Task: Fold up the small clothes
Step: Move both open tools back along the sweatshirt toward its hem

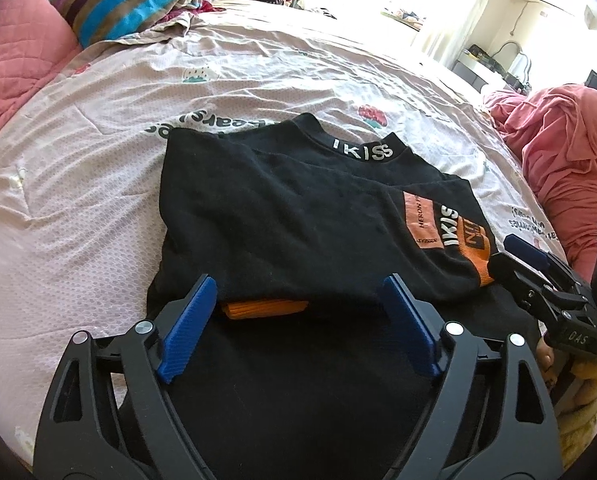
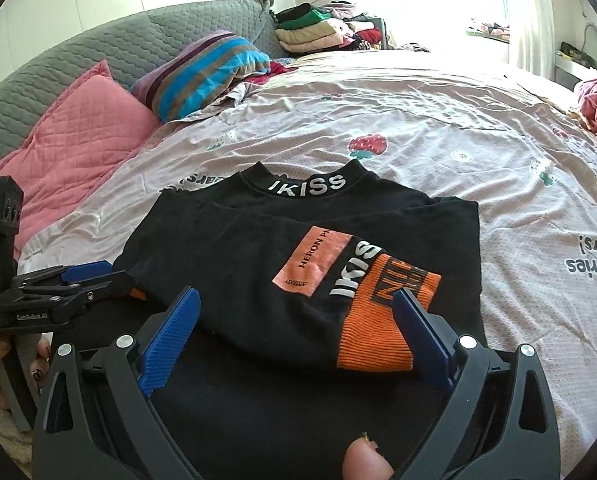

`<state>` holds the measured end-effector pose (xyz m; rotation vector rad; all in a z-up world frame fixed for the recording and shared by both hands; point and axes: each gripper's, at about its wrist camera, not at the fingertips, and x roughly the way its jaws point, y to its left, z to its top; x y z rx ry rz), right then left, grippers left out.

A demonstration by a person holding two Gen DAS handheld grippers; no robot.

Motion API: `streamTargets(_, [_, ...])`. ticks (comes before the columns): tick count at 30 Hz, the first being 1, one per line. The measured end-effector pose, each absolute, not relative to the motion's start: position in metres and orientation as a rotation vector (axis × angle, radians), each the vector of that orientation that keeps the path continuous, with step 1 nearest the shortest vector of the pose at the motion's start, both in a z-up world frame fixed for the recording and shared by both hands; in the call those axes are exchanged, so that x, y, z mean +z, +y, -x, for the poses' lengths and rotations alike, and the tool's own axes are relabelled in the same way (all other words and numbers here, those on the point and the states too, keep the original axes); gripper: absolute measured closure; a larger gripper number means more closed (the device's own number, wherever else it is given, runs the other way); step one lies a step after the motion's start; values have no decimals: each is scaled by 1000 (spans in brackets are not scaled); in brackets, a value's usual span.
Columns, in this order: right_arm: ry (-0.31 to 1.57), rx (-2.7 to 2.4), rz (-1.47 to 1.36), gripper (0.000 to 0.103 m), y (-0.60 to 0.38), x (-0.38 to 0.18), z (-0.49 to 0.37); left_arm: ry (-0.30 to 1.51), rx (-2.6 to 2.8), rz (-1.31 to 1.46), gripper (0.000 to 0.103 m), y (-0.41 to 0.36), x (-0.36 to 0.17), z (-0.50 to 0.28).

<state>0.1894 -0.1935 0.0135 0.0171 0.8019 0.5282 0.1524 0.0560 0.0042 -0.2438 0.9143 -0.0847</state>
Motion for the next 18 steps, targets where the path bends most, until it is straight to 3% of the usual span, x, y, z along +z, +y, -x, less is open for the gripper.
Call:
streamTargets(3, [798, 521, -22, 6, -196, 16, -189, 902, -76, 241, 13, 57, 8, -150])
streamTargets(6, [791, 522, -31, 6, -198, 19, -189, 889, -69, 234, 10, 57, 13, -147])
streamTargets(18, [753, 540, -51, 5, -200, 34, -184, 842, -40, 212, 10, 59, 31, -132])
